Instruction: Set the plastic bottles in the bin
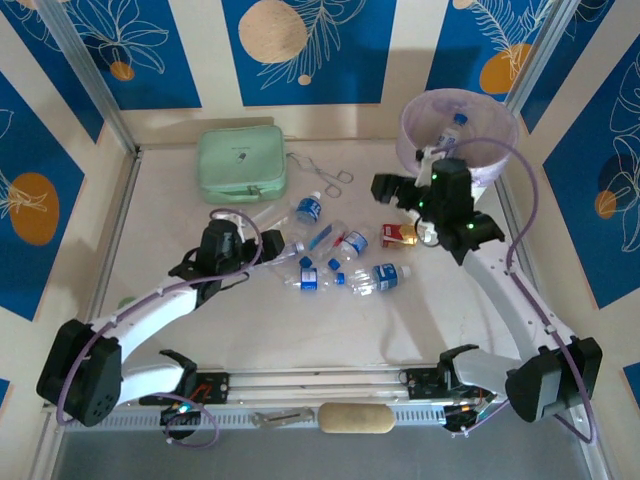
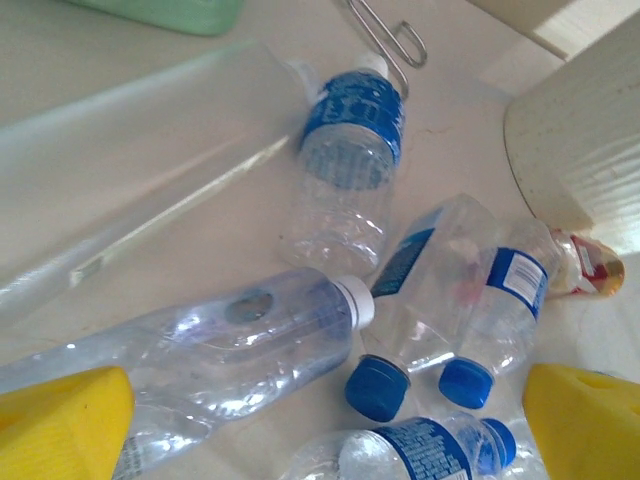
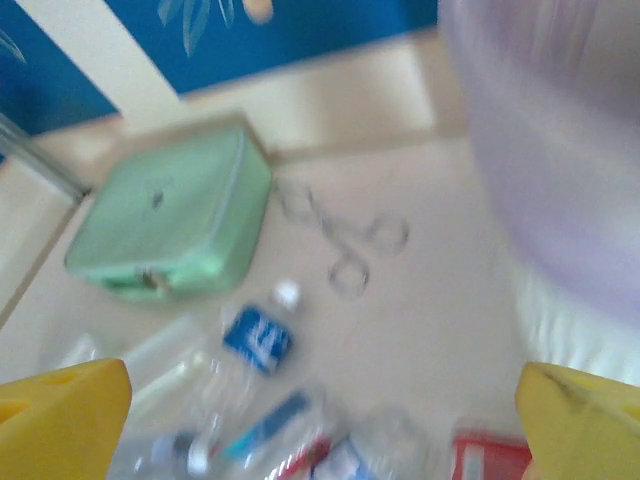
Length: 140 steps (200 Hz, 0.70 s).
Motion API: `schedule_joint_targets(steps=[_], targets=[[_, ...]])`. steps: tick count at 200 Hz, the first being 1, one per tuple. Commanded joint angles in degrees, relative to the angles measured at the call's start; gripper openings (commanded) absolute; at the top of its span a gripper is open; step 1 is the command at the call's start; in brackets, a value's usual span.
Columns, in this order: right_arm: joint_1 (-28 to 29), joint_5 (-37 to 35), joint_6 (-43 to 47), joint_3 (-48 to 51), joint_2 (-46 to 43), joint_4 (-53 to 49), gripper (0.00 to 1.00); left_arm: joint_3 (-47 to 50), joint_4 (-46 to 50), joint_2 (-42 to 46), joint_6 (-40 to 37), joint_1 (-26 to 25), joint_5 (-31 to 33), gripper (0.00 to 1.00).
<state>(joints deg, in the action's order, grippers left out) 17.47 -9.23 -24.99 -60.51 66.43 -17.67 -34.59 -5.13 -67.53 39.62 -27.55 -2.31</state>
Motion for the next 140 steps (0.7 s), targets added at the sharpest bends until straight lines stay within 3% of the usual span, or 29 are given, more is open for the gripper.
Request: schedule_joint_targets(steps=[1,31,89,140], targets=[[2.76,-2.81,-12.12,5.31,-2.45,-7.17,0.99,0.88,-0.76,1.5,1.33,0.13,4.39,0.99],[5.96,-8.22,-24.4,12.45,-4.89,-13.44,0.99,0.3,-1.0,0.85,1.25,0.19,4.02,0.99],[10.67,-5.69,-48.2,23.2,-11.59,-19.55,0.99,1.9,-3.68,-0.6,2.69,0.24,3.27,0.99],[15.57,-9.04,-61.0,25.63,-7.21,-13.21,1.0,2.16,-2.51,-0.02,1.97,0.22,3.05,0.99]])
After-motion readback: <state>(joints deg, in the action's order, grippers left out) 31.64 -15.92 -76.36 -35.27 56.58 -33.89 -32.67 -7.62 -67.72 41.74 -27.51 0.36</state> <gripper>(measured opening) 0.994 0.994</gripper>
